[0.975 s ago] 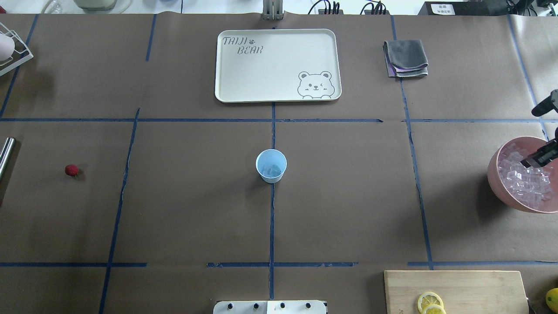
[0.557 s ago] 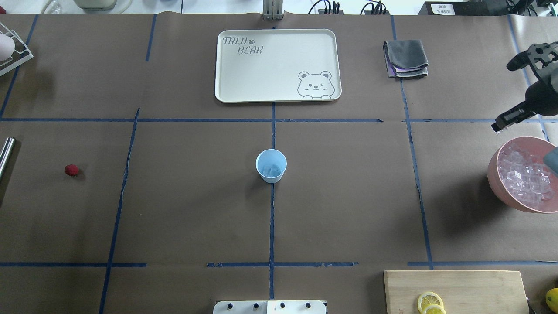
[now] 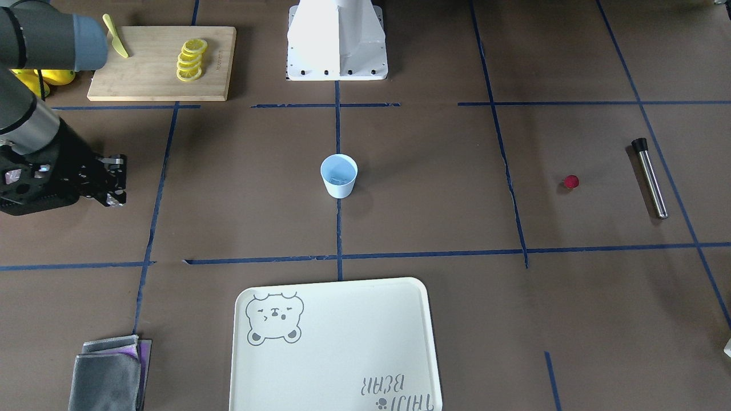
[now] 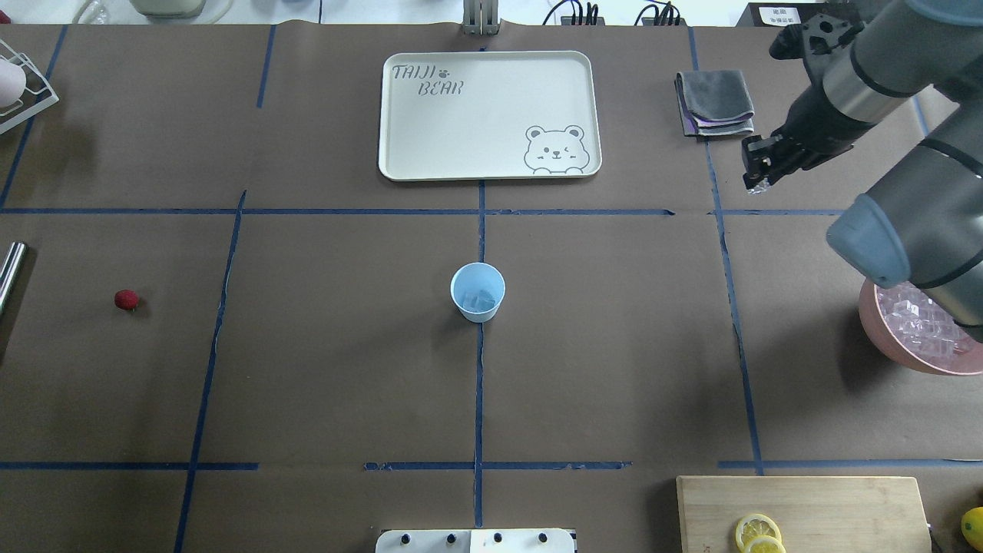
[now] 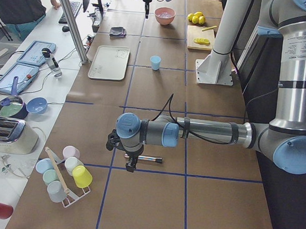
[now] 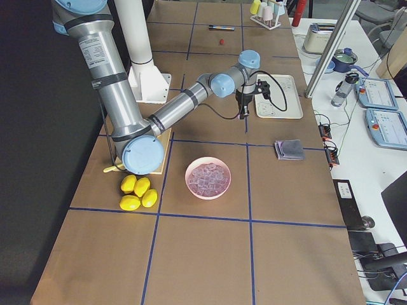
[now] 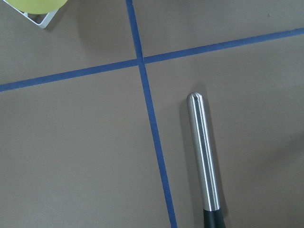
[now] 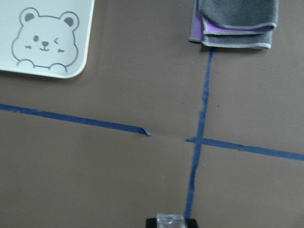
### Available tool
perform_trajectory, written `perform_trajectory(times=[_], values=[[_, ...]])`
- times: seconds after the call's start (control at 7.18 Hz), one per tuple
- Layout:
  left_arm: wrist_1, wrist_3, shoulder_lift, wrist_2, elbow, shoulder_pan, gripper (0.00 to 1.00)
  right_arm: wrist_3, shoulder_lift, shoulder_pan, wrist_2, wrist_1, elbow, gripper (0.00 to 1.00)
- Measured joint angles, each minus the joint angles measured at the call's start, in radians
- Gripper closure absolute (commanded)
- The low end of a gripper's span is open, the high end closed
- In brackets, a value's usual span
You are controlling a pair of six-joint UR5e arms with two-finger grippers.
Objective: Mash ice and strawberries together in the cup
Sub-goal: 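Carry the ice cube with the right gripper over the blue cup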
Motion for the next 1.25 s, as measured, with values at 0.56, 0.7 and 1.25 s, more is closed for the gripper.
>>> perform_trajectory(times=[0.56, 0.7, 1.25], values=[[0.000, 0.000, -0.002, 0.000, -0.001, 0.000, 0.00, 0.315, 0.206, -0.173, -0.139, -0.015, -0.063, 1.00], [0.000, 0.000, -0.003, 0.000, -0.001, 0.000, 0.00, 0.389, 0.266, -0.220, -0.180, -0.015, -0.093, 1.00], [0.000, 0.001, -0.003, 0.000, -0.002, 0.001, 0.00, 0.628, 0.432, -0.408, -0.350, -0.015, -0.186, 1.00]])
